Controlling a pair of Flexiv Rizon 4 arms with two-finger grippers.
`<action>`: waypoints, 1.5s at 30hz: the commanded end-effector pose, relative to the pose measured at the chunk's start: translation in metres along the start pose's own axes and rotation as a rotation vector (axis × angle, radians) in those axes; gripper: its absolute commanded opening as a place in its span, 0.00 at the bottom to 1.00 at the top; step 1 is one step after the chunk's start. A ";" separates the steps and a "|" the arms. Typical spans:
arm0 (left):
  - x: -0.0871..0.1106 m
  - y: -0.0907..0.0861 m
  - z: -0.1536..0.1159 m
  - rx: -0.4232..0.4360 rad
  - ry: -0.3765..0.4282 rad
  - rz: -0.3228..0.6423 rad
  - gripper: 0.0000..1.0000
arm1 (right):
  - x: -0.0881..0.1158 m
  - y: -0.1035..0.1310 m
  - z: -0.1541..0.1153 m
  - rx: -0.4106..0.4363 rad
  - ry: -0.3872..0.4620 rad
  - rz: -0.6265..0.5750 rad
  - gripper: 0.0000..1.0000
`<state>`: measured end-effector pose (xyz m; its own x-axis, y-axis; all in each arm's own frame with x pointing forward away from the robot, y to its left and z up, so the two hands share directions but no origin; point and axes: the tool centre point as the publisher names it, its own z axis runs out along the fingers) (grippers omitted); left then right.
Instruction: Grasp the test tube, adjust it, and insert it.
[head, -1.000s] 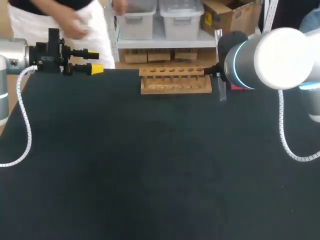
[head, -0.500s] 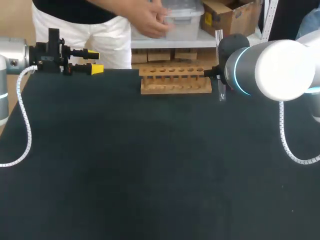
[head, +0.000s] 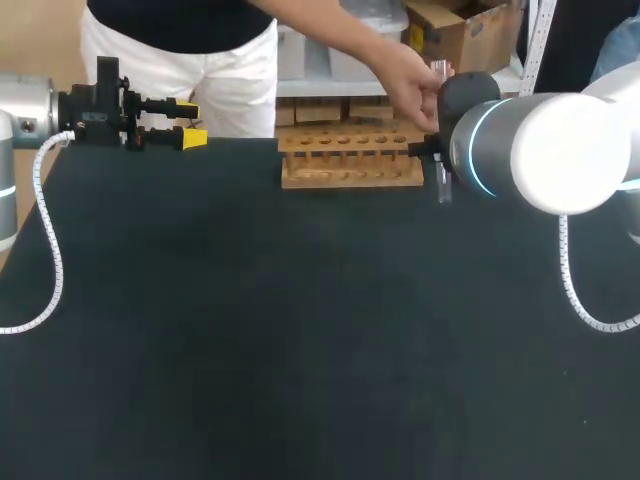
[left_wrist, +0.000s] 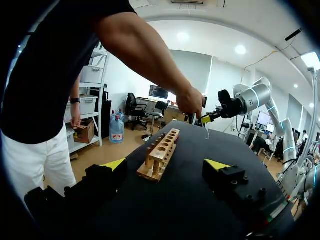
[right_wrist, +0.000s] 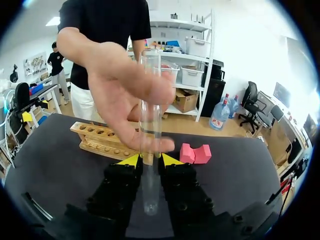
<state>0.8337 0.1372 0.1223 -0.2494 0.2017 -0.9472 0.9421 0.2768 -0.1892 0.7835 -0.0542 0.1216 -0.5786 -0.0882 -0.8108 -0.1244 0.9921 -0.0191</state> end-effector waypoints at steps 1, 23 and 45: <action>0.001 0.000 0.000 0.000 -0.003 0.003 1.00 | 0.002 -0.001 0.000 -0.003 -0.009 0.002 0.00; 0.001 0.000 0.000 0.000 -0.003 0.003 1.00 | 0.002 -0.001 0.000 -0.003 -0.009 0.002 0.00; 0.001 0.000 0.000 0.000 -0.003 0.003 1.00 | 0.006 0.016 0.020 0.015 0.019 -0.035 0.00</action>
<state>0.8337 0.1371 0.1223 -0.2494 0.2017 -0.9472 0.9422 0.2767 -0.1892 0.7845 -0.0487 0.1105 -0.5853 -0.1236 -0.8013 -0.1413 0.9887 -0.0493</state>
